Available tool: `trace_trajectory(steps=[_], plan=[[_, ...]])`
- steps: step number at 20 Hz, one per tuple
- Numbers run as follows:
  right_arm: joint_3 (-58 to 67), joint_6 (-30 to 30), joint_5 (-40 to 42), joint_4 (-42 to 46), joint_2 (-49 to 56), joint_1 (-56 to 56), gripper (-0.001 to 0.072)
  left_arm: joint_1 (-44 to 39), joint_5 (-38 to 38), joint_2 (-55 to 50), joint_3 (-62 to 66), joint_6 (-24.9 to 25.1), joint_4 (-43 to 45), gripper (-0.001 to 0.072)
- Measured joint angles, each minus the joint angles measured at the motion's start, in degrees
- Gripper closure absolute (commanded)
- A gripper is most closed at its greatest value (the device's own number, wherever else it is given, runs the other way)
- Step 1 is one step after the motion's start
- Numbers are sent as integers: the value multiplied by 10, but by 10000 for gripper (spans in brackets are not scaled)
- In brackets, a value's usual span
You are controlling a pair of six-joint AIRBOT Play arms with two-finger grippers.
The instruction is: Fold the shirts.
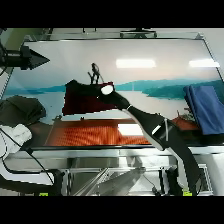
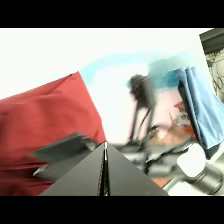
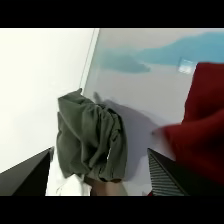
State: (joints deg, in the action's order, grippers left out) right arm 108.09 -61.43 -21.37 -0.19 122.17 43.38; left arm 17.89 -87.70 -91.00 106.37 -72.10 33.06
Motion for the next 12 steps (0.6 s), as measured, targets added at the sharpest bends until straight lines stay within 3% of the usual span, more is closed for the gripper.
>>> trace_trajectory(steps=[2, 3, 4, 5, 6, 7, 9, 12], plan=[[3, 61, 21, -46, 14, 20, 85, 12, 0, 14, -25, 12, 0, 693], [4, 86, 17, -63, 15, 23, 162, 16, -2, 17, -32, 17, -1, 694], [5, 108, 3, -73, 14, 22, 412, 18, -2, 20, -38, 21, -1, 693], [6, 124, -16, -76, 12, 17, 537, 20, -2, 22, -42, 23, -1, 694], [6, 136, -39, -77, 7, 6, 539, 21, -3, 24, -45, 26, -1, 694], [7, 145, -65, -73, -1, -8, 691, 23, -6, 25, -47, 28, -1, 694], [7, 133, -123, -37, -21, -48, 699, 26, -12, 26, -49, 33, -2, 694], [8, 39, -203, 103, -65, -125, 697, 33, -18, 27, -51, 37, -2, 694]])
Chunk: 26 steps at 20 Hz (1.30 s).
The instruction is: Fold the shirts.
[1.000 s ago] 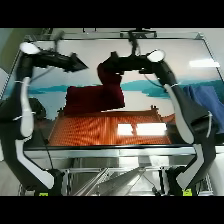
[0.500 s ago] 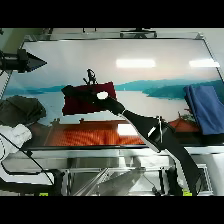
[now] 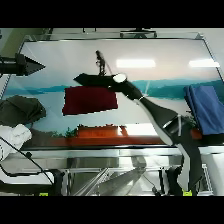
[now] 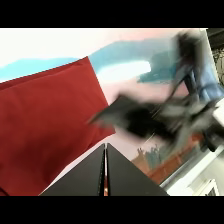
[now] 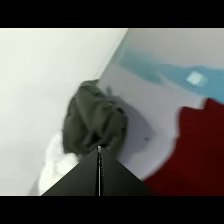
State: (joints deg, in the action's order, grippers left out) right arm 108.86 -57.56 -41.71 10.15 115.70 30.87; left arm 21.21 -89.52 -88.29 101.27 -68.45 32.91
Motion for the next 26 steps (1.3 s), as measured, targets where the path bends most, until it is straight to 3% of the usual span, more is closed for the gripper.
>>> trace_trajectory(steps=[1, 2, 3, 6, 7, 11, 19, 20, 21, 23, 24, 26], plan=[[0, -46, -28, 68, -14, -30, 525, 2, -3, 0, 0, 1, 0, 694], [0, -84, -58, 126, -25, -56, 194, 4, -5, 0, 0, 1, 0, 694], [0, -120, -94, 180, -33, -83, 116, 6, -6, 0, 0, 2, 0, 694], [0, -188, -180, 284, -30, -140, 106, 5, -7, 0, 0, 2, 0, 694], [0, -201, -199, 304, -23, -151, 21, 3, -7, 0, 0, 2, 0, 694], [0, -224, -232, 341, 21, -171, 21, -6, -5, 0, 0, 2, 0, 685], [1, -204, -222, 273, 94, -149, 25, -11, -1, 0, 0, 9, 0, 686], [1, -200, -213, 266, 99, -143, 55, -11, 0, 0, 0, 9, 0, 686], [1, -197, -203, 259, 103, -135, 296, -11, 0, 0, 0, 10, 0, 686], [0, -195, -194, 253, 111, -124, 570, -11, 1, 0, 0, 10, 0, 686], [0, -193, -193, 254, 112, -120, 670, -11, 1, 0, 0, 10, 0, 686], [0, -187, -193, 234, 110, -116, 699, -11, -1, 0, 0, 10, 0, 686]])
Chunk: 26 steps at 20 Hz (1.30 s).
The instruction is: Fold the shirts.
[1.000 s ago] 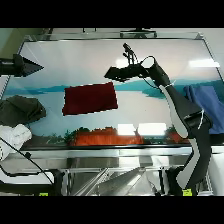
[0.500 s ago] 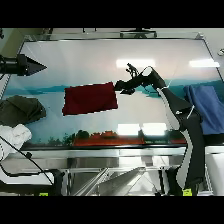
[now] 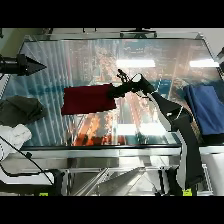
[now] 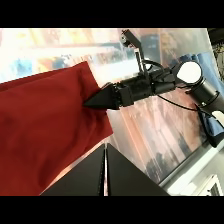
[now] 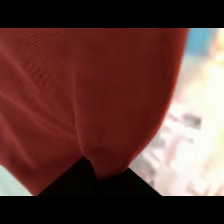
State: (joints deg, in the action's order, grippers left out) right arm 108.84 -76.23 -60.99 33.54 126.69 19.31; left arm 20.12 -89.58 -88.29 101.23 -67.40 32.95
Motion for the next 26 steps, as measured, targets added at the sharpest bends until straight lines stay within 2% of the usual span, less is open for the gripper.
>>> trace_trajectory(steps=[4, 6, 11, 17, 21, 26], plan=[[1, 2, 5, -12, -38, -2, 700, 0, -2, 0, 0, 0, 0, 686], [1, -16, 14, 2, -75, -16, 700, 0, -3, 0, 0, -1, 0, 686], [1, -91, 56, 75, -193, -111, 701, -1, -5, 0, 0, -9, 0, 686], [1, -217, 95, 160, -290, -311, 701, -1, -5, 0, 0, -11, 0, 686], [1, -297, 43, 204, -322, -443, 700, -1, -5, 0, 0, -14, 0, 686], [1, -338, -75, 235, -346, -557, 700, -2, -7, 0, 0, -13, 0, 686]])
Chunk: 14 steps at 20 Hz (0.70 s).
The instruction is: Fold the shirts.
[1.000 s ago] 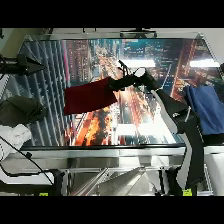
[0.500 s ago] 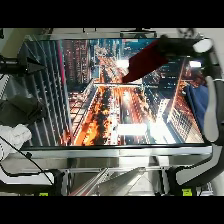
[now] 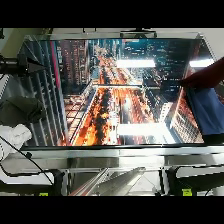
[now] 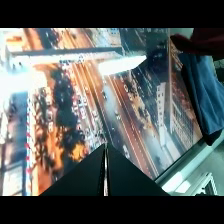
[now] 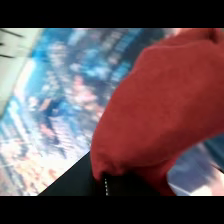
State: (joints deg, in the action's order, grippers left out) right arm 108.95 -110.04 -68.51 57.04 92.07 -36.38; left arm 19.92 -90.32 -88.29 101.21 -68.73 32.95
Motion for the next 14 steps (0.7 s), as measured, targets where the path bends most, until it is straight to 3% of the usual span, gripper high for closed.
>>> trace_trajectory(steps=[9, 14], plan=[[-1, -14, -156, 46, -29, -85, 702, -29, -21, 0, 0, 0, 4, 687], [-17, -14, -247, 182, -53, -91, 701, -54, -24, 0, 0, 0, 5, 686]])
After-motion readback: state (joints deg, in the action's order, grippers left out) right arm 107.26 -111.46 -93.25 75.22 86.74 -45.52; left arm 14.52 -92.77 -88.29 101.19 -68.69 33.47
